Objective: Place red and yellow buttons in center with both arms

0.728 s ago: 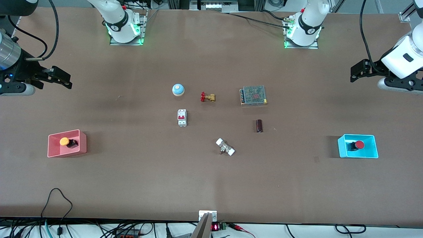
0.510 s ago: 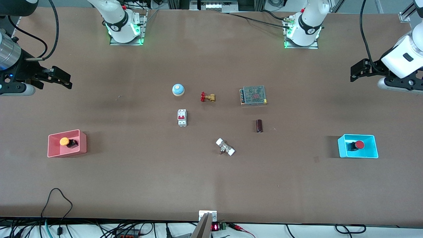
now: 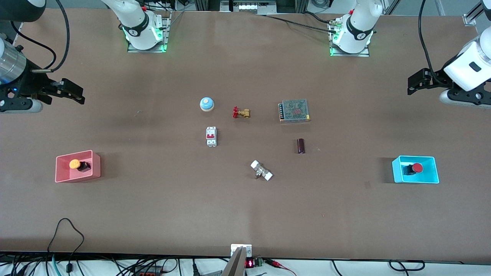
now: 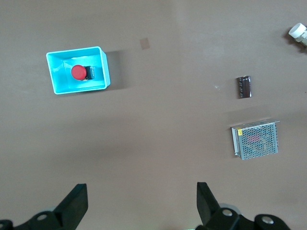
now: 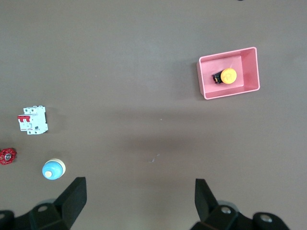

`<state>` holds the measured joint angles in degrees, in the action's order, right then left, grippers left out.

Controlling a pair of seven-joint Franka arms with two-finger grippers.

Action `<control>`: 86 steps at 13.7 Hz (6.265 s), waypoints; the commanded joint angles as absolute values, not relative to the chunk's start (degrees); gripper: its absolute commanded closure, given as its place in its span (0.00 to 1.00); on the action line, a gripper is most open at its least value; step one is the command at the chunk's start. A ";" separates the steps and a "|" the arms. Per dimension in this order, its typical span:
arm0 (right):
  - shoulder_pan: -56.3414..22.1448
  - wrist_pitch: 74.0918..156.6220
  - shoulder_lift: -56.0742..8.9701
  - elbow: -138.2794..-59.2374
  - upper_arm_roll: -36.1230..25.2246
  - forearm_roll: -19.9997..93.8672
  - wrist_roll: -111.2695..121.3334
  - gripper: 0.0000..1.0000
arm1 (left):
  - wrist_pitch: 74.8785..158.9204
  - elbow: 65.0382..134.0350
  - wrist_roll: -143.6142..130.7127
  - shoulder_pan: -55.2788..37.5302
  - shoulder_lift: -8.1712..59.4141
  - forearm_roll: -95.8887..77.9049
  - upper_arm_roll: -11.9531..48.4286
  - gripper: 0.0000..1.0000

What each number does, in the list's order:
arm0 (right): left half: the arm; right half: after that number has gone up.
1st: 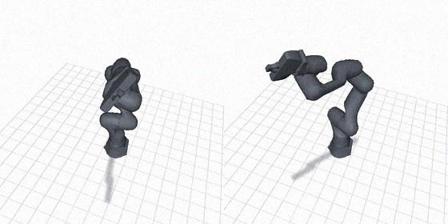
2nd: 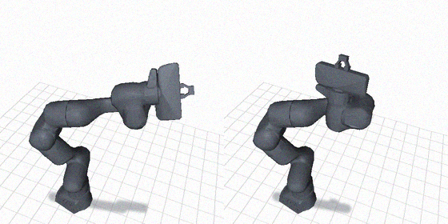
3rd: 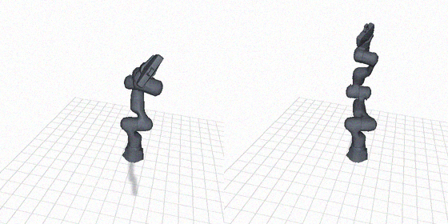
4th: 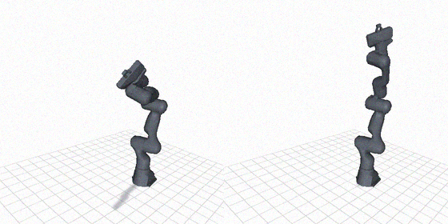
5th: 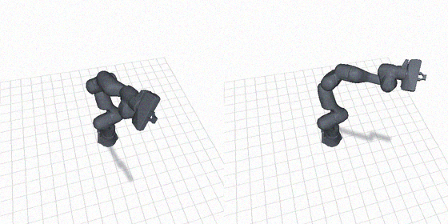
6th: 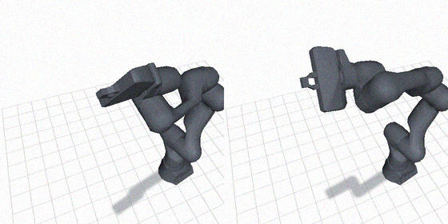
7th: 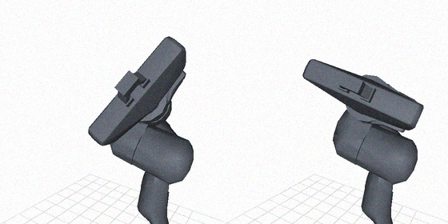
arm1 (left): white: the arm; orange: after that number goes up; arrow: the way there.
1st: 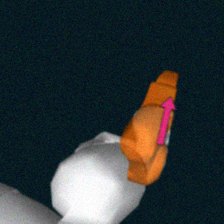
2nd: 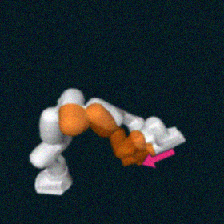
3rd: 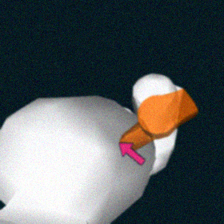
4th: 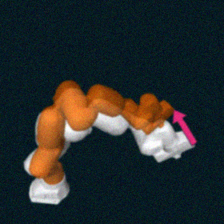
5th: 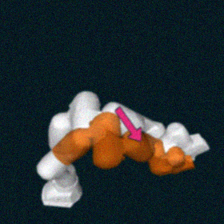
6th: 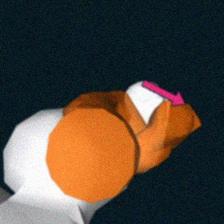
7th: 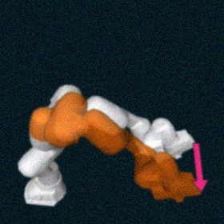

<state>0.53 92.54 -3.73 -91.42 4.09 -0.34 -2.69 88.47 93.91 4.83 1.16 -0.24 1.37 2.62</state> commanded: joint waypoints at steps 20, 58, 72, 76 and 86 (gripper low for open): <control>13.89 127.69 -28.03 -94.83 3.43 -1.58 18.97 0.00 | 124.08 86.31 14.22 15.02 38.57 2.81 2.02 0.00; 15.91 139.83 -37.35 -96.77 3.43 -1.76 28.65 0.67 | 108.25 88.30 -4.39 2.91 35.60 1.76 3.69 0.71; 15.12 112.27 -18.30 -96.33 6.66 -1.06 22.63 0.94 | 125.95 103.01 -6.86 2.99 33.75 1.76 5.19 0.00; 9.69 108.54 -14.51 -98.69 14.31 -1.49 -0.12 0.94 | 124.29 102.57 -6.68 3.16 31.83 1.76 5.19 0.00; -1.14 132.36 -18.89 -113.38 16.88 -6.23 -21.17 0.93 | 102.53 89.16 -6.06 2.81 19.42 2.64 5.45 0.00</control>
